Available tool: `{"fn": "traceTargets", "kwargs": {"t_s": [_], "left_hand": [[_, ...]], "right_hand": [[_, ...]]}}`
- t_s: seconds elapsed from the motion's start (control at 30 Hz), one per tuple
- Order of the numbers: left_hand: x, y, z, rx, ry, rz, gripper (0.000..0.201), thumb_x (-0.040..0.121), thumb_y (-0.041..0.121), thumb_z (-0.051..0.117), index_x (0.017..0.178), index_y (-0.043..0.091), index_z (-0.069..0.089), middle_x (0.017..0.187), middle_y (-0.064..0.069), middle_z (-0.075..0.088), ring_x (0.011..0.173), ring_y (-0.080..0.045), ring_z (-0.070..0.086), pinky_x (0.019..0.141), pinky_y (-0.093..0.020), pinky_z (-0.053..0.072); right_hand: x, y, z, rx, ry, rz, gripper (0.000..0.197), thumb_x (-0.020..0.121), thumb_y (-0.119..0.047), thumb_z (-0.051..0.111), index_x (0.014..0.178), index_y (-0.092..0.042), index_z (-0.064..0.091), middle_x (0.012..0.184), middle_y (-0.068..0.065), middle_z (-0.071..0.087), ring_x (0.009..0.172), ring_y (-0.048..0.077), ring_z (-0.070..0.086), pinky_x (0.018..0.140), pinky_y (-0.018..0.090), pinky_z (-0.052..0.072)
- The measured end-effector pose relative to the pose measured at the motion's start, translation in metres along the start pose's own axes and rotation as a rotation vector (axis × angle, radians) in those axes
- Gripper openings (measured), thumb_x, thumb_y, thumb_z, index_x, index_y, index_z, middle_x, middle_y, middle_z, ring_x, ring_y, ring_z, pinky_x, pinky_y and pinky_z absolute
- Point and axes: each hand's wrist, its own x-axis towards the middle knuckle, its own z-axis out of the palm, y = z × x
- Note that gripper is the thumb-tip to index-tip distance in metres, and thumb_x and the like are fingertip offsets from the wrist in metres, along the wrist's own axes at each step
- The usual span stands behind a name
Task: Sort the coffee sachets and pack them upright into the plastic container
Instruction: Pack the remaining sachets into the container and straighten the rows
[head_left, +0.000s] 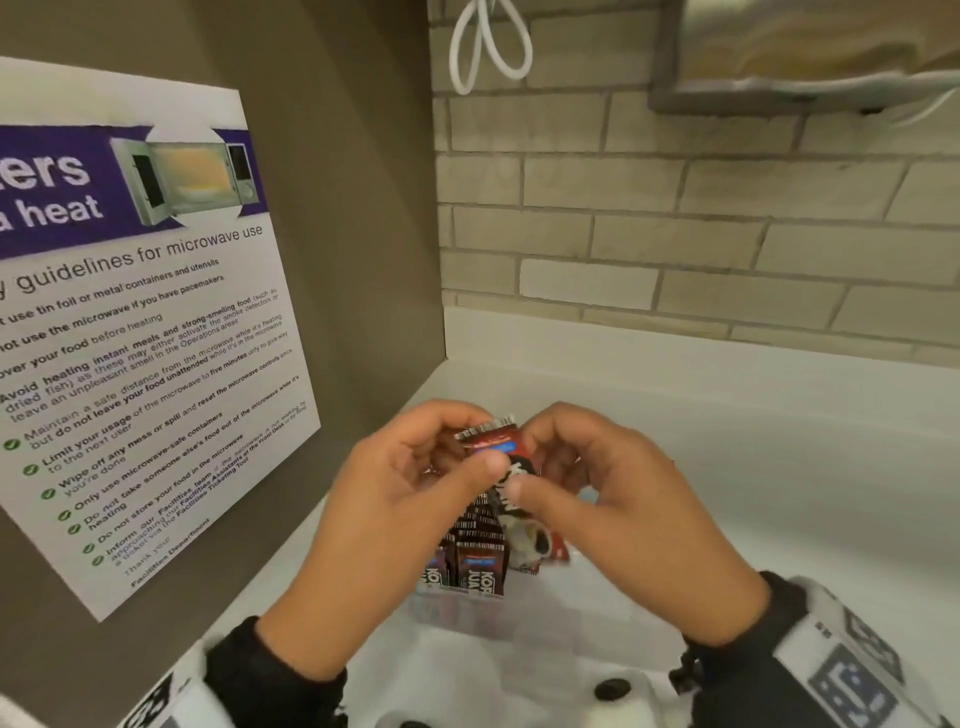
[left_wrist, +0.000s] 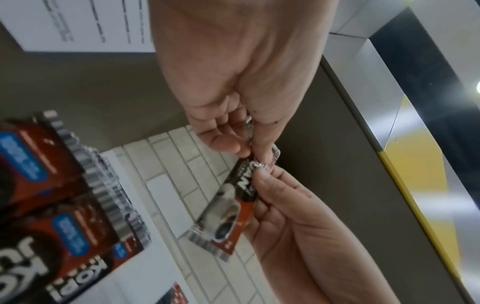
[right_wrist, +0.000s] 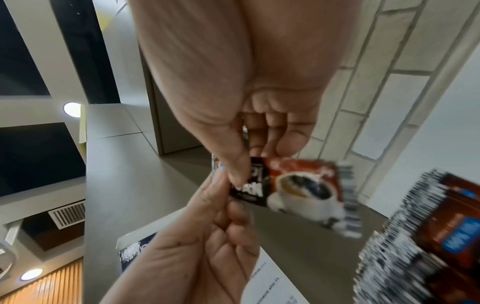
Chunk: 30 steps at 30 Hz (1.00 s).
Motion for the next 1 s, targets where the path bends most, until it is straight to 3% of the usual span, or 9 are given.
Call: {"fn": "traceTargets", "kwargs": {"t_s": [0.1, 0.23, 0.33, 0.43, 0.53, 0.63, 0.77, 0.9, 1.0], "left_hand": [[-0.003, 0.003, 0.002, -0.005, -0.026, 0.027, 0.027, 0.07, 0.039, 0.07, 0.097, 0.039, 0.068, 0.097, 0.01, 0.07, 0.079, -0.003, 0.061, 0.07, -0.015, 0.048], [-0.011, -0.008, -0.017, -0.055, 0.1, 0.002, 0.036, 0.068, 0.048, 0.063, 0.105, 0.045, 0.063, 0.115, 0.013, 0.065, 0.102, -0.006, 0.061, 0.081, -0.021, 0.049], [-0.025, -0.03, -0.034, -0.13, 0.158, -0.118, 0.045, 0.059, 0.047, 0.063, 0.105, 0.048, 0.062, 0.121, 0.018, 0.062, 0.118, -0.003, 0.054, 0.091, -0.028, 0.039], [-0.035, -0.053, -0.039, -0.171, 0.196, -0.26, 0.057, 0.052, 0.04, 0.065, 0.109, 0.046, 0.06, 0.12, 0.019, 0.061, 0.121, -0.001, 0.05, 0.094, -0.03, 0.038], [-0.041, -0.068, -0.039, -0.224, 0.243, -0.373, 0.051, 0.06, 0.022, 0.057, 0.109, 0.035, 0.056, 0.117, 0.016, 0.061, 0.118, -0.007, 0.052, 0.101, -0.038, 0.039], [-0.046, -0.076, -0.037, -0.242, 0.231, -0.442, 0.046, 0.063, 0.023, 0.051, 0.108, 0.031, 0.058, 0.117, 0.015, 0.061, 0.118, -0.008, 0.051, 0.101, -0.041, 0.039], [-0.048, -0.086, -0.035, -0.237, 0.194, -0.492, 0.047, 0.062, 0.024, 0.053, 0.108, 0.031, 0.058, 0.12, 0.015, 0.058, 0.121, -0.012, 0.05, 0.095, -0.037, 0.039], [-0.052, -0.087, -0.03, -0.228, 0.108, -0.522, 0.072, 0.043, 0.032, 0.067, 0.114, 0.035, 0.054, 0.127, 0.015, 0.055, 0.128, -0.014, 0.045, 0.101, -0.036, 0.035], [-0.054, -0.087, -0.026, -0.235, 0.079, -0.541, 0.087, 0.033, 0.039, 0.065, 0.119, 0.035, 0.051, 0.136, 0.006, 0.052, 0.133, -0.014, 0.04, 0.111, -0.042, 0.03]], "right_hand": [[0.005, 0.0, -0.011, 0.039, 0.049, 0.033, 0.019, 0.076, -0.005, 0.072, 0.072, -0.019, 0.061, 0.064, -0.004, 0.059, 0.06, 0.009, 0.054, 0.061, 0.026, 0.048], [0.007, 0.032, -0.029, -0.004, 0.14, 0.231, 0.016, 0.074, -0.005, 0.074, 0.073, -0.007, 0.059, 0.07, 0.007, 0.065, 0.062, 0.018, 0.065, 0.065, 0.03, 0.054], [0.001, 0.058, -0.023, -0.064, 0.033, 0.421, 0.016, 0.075, -0.002, 0.074, 0.073, -0.002, 0.059, 0.066, 0.008, 0.063, 0.052, 0.013, 0.064, 0.057, 0.026, 0.056], [-0.003, 0.074, -0.008, -0.072, -0.046, 0.54, 0.026, 0.074, 0.003, 0.075, 0.064, -0.007, 0.052, 0.06, 0.007, 0.058, 0.045, 0.008, 0.059, 0.049, 0.023, 0.052], [0.003, 0.082, 0.002, -0.141, -0.065, 0.566, 0.028, 0.074, 0.003, 0.073, 0.063, -0.009, 0.051, 0.058, 0.007, 0.059, 0.053, 0.017, 0.066, 0.061, 0.034, 0.059], [0.009, 0.084, 0.011, -0.208, -0.074, 0.573, 0.023, 0.076, 0.001, 0.072, 0.066, -0.009, 0.053, 0.062, 0.01, 0.064, 0.065, 0.025, 0.071, 0.068, 0.038, 0.06], [0.012, 0.085, 0.019, -0.193, -0.059, 0.61, 0.028, 0.075, 0.001, 0.073, 0.064, -0.011, 0.049, 0.061, 0.005, 0.061, 0.063, 0.024, 0.069, 0.067, 0.038, 0.06], [0.012, 0.083, 0.022, -0.237, -0.09, 0.623, 0.031, 0.075, -0.004, 0.075, 0.065, -0.012, 0.046, 0.066, 0.007, 0.062, 0.069, 0.028, 0.07, 0.068, 0.04, 0.059], [0.014, 0.081, 0.022, -0.255, -0.109, 0.625, 0.031, 0.075, -0.006, 0.074, 0.064, -0.012, 0.046, 0.072, 0.009, 0.063, 0.075, 0.03, 0.07, 0.071, 0.042, 0.059]]}}
